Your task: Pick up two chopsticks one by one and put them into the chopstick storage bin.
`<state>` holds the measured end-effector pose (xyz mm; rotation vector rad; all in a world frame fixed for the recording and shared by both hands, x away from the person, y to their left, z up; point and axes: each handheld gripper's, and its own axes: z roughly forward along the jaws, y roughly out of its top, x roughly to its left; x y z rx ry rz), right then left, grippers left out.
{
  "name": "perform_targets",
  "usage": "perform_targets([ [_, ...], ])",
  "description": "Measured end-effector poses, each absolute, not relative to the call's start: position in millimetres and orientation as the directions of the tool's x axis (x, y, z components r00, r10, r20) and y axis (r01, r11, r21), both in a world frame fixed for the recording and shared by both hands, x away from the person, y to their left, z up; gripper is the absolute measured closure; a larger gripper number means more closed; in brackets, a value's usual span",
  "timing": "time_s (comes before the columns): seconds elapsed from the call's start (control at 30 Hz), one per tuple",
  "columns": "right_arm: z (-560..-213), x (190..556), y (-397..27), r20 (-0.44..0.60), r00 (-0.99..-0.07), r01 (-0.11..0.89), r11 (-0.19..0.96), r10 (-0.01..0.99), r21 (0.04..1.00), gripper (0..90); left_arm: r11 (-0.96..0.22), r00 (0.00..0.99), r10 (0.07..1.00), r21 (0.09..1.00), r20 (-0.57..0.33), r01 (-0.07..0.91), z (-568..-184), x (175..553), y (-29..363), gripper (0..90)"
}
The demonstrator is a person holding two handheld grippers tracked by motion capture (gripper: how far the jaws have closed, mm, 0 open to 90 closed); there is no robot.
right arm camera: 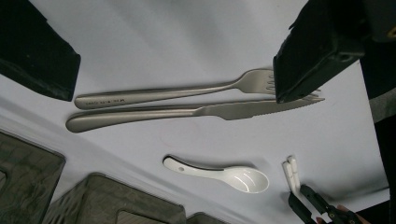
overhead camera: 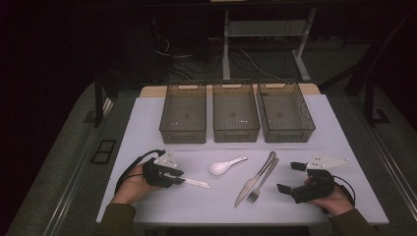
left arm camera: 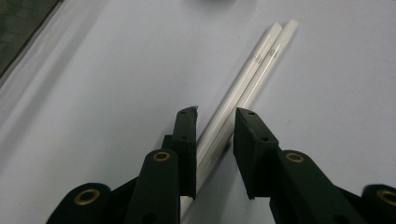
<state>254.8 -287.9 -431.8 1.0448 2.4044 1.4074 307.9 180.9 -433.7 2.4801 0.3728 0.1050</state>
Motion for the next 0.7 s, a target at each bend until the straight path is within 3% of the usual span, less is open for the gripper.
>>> perform_targets([
  [0.7,-432,255,-288,0.192,-0.745,0.479,0.313,0.638,0.820,0.9,-0.789,0.965,0.260,0.567,-0.040,0.236,-431,284,181,75.8],
])
